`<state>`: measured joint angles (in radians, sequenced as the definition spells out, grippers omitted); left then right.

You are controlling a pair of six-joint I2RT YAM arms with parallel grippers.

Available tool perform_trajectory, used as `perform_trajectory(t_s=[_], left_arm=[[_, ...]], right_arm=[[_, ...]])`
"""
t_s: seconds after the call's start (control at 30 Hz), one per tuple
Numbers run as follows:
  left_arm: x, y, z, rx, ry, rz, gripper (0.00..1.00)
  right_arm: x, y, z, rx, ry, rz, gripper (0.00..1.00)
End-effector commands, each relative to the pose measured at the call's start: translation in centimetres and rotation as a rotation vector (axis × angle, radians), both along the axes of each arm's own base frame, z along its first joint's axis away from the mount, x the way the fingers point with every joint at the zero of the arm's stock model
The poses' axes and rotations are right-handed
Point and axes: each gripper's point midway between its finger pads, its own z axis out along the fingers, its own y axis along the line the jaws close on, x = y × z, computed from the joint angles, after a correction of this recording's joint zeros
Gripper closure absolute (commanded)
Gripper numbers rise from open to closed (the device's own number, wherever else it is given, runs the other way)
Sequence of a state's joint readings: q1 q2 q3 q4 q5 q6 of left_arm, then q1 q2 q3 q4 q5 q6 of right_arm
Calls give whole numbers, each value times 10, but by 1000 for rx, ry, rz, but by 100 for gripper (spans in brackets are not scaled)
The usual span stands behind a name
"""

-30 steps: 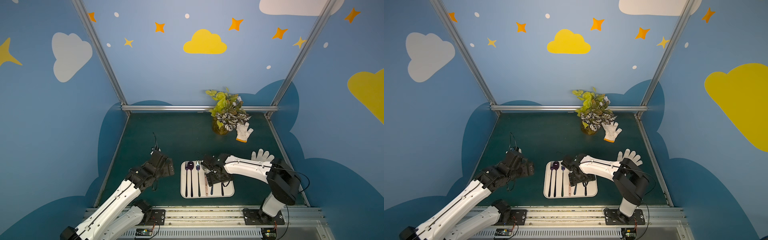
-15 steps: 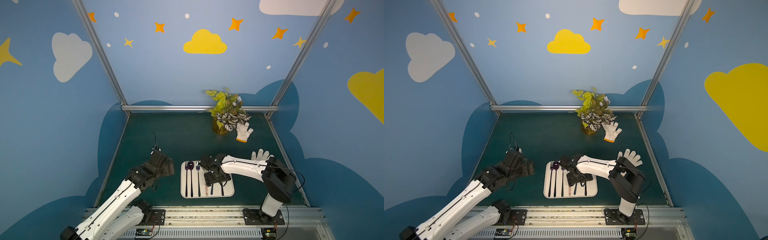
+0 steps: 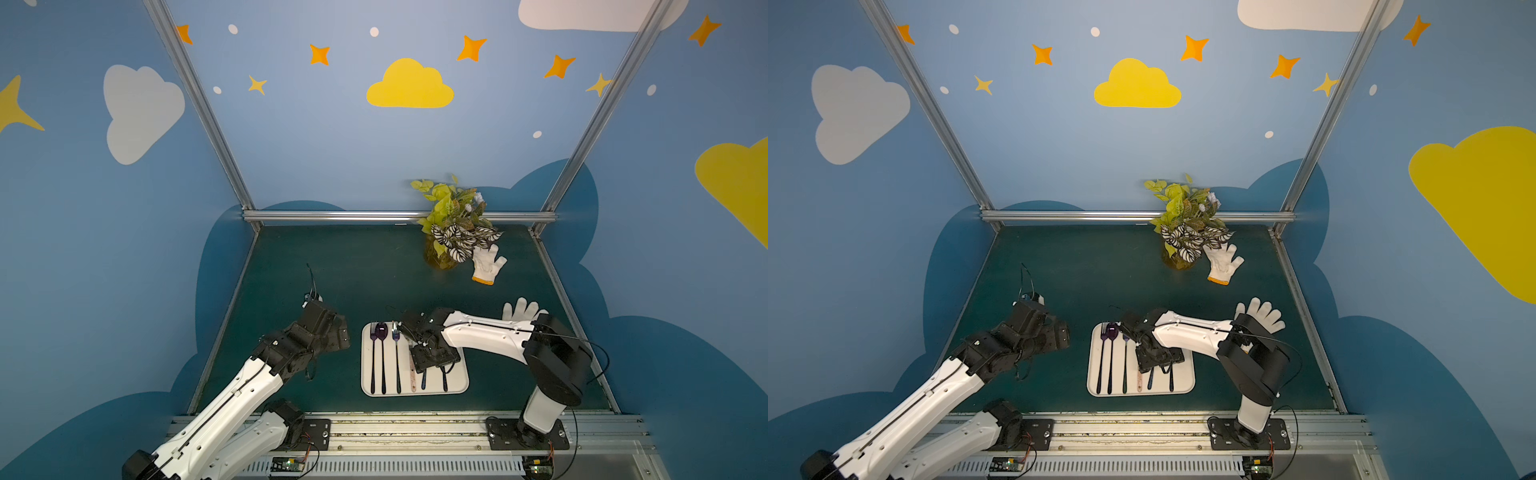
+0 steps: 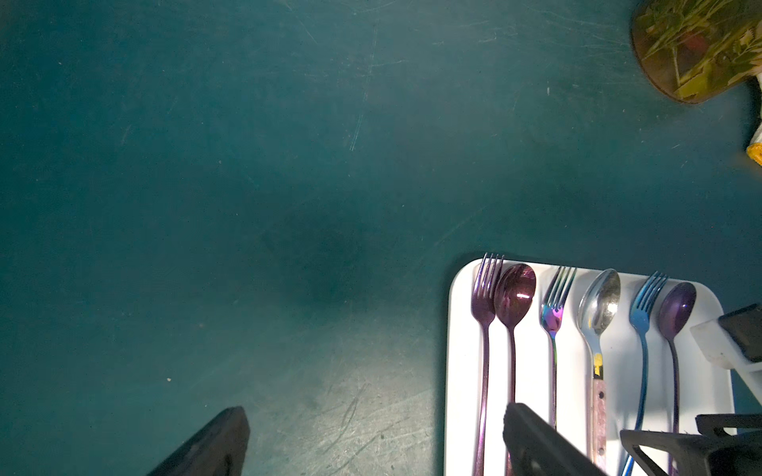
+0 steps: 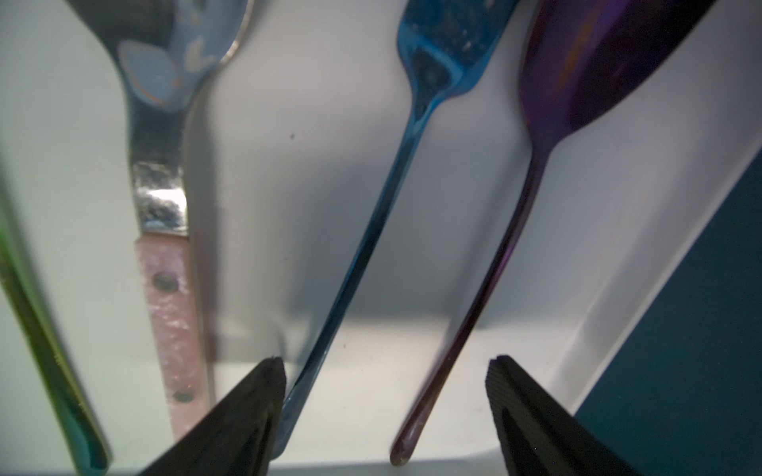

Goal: Set the spoon and fork side by side
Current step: Adjust the fork on the tray.

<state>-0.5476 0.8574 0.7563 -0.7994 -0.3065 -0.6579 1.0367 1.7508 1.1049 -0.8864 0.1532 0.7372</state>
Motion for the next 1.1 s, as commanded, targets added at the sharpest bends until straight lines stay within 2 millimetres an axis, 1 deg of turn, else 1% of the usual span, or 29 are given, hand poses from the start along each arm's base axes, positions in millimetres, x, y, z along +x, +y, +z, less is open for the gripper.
perform_trajectory(t_s=[0.0, 0.37, 1.07], left_arm=[[0, 0, 0, -6, -5, -2, 0], [0, 0, 1, -7, -6, -2, 0], [4, -2, 2, -5, -6, -4, 0]], right_arm=[[-5, -5, 0, -13, 6, -7, 20], [-5, -9, 1, -15, 3, -16, 27], [-4, -15, 3, -14, -8, -35, 35]])
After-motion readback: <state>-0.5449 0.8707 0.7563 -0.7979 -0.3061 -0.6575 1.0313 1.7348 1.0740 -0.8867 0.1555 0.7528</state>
